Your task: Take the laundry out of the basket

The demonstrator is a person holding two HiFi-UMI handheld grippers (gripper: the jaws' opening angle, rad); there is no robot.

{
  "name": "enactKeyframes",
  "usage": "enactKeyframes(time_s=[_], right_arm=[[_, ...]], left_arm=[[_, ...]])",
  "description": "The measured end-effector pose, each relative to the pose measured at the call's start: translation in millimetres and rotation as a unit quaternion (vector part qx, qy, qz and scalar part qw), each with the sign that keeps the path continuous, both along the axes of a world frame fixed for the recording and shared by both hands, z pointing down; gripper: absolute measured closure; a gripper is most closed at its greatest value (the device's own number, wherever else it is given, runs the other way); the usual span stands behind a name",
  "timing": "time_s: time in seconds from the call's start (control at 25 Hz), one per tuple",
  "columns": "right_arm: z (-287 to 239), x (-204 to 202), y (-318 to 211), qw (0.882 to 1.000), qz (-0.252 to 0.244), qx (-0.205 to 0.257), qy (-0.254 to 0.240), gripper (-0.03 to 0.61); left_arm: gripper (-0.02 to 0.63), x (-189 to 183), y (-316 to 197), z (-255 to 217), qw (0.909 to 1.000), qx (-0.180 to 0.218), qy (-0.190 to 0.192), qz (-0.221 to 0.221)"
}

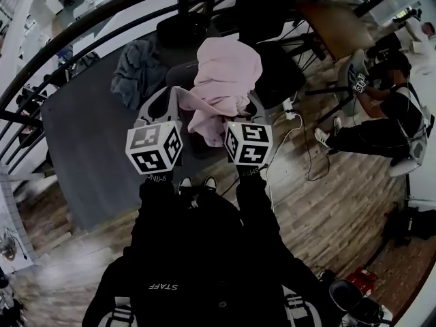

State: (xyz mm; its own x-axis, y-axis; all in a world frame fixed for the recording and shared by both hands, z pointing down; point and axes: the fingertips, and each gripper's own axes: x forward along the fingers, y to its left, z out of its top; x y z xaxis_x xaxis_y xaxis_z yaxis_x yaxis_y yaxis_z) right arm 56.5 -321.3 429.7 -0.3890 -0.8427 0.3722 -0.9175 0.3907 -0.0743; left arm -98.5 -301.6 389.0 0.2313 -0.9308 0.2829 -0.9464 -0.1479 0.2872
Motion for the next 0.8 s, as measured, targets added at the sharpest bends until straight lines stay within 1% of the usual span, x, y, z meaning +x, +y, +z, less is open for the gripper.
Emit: enactKeyframes(time_s=[0.32, 0.6, 0.8], right_arm=[[-76, 28, 20, 0.996, 0.033, 0.081, -0.016, 0.383], [-133, 42, 31, 0.986, 0.054, 0.158, -0.024, 0.382], [-158, 47, 33, 0.980, 0.062, 0.189, -0.027, 0.382]], left_arm=[[0.617, 18, 5, -57, 0.9976, 0.065, -0.018, 0.011], [0.617, 28, 6, -95, 0.9911, 0.124, -0.044, 0.016], [0.617, 30, 7, -113, 0.9873, 0.151, -0.046, 0.015]])
